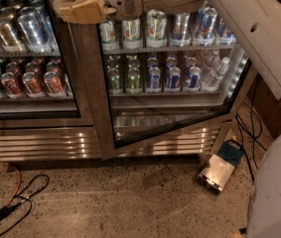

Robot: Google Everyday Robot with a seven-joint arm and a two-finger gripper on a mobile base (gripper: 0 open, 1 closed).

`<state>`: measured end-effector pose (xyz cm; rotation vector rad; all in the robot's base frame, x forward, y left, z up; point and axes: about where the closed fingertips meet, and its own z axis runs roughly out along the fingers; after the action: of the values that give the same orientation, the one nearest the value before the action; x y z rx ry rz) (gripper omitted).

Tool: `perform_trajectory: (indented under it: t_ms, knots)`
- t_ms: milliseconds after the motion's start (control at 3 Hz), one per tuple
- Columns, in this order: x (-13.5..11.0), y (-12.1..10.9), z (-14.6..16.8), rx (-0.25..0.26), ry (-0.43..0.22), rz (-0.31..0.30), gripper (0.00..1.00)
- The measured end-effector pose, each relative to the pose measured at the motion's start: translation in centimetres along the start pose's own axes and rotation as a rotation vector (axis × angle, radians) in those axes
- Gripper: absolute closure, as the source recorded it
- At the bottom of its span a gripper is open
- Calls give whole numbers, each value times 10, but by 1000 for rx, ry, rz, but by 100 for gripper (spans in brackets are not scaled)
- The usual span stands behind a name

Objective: Open right fridge door

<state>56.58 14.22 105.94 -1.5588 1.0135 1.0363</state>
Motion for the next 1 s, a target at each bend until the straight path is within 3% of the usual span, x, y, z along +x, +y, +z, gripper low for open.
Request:
perform_trajectory:
  t_ms: [333,667,1000]
  knots:
    - [0,1,-1,-1,0,-1,34]
    - [-3,10,-4,-22,-8,-10,38]
    - [-2,10,-5,-22,-8,-10,61]
